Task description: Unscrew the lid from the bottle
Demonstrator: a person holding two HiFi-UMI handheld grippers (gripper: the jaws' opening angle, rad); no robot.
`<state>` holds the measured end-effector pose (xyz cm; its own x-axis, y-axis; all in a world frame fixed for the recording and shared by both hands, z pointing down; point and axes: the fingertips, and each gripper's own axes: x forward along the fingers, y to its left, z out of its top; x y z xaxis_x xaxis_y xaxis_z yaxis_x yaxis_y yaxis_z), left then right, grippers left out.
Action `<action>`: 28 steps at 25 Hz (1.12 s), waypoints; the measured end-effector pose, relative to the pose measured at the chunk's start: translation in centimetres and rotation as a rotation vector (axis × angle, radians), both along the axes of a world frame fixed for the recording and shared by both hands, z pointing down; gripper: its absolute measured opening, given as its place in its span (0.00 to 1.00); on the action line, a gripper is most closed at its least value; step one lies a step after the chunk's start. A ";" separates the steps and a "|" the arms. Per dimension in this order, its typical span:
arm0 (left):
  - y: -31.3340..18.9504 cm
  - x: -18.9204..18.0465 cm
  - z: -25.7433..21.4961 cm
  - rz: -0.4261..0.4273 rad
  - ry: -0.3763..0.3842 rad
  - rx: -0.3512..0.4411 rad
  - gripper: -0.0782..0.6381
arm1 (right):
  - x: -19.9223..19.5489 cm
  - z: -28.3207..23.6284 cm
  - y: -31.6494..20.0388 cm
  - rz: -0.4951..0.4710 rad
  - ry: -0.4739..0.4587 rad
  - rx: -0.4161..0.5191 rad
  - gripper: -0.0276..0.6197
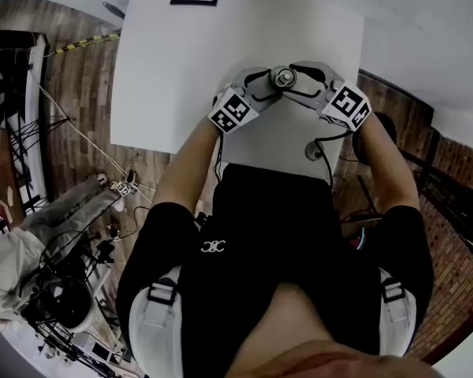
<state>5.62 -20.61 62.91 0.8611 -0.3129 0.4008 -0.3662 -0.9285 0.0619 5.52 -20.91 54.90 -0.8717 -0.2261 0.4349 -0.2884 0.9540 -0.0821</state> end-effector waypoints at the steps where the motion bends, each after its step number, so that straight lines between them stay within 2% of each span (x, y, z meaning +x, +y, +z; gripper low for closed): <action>1: 0.0 0.0 0.0 -0.001 0.000 0.000 0.58 | 0.3 -0.2 0.3 0.029 -0.010 0.011 0.42; 4: 0.1 0.0 0.0 -0.003 0.001 -0.001 0.58 | 1.4 -1.0 0.8 0.181 -0.046 0.055 0.42; 9: 0.2 -0.1 0.2 -0.012 0.007 -0.003 0.58 | 3.1 -1.2 1.0 0.606 -0.171 0.061 0.42; 11: 0.1 0.0 0.2 -0.015 0.005 -0.003 0.58 | 3.2 -0.7 1.4 0.718 -0.185 0.069 0.42; 14: 0.2 0.2 0.2 -0.021 0.000 -0.005 0.58 | 3.2 -0.5 1.7 0.834 -0.185 0.092 0.42; 22: 0.0 0.0 0.3 -0.037 -0.013 -0.010 0.58 | 1.1 0.1 -0.4 0.933 -0.167 0.137 0.43; 25: 0.1 0.1 0.3 -0.046 -0.005 -0.017 0.58 | 0.8 0.2 -0.7 0.929 -0.173 0.132 0.43; 28: 0.1 0.1 0.2 -0.048 -0.005 -0.013 0.58 | 0.8 0.2 -0.6 0.877 -0.167 0.135 0.43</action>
<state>5.73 -20.53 63.10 0.8433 -0.3483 0.4093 -0.4106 -0.9089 0.0724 6.31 -21.47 55.10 -0.4115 -0.8792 0.2399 -0.9113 0.4016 -0.0914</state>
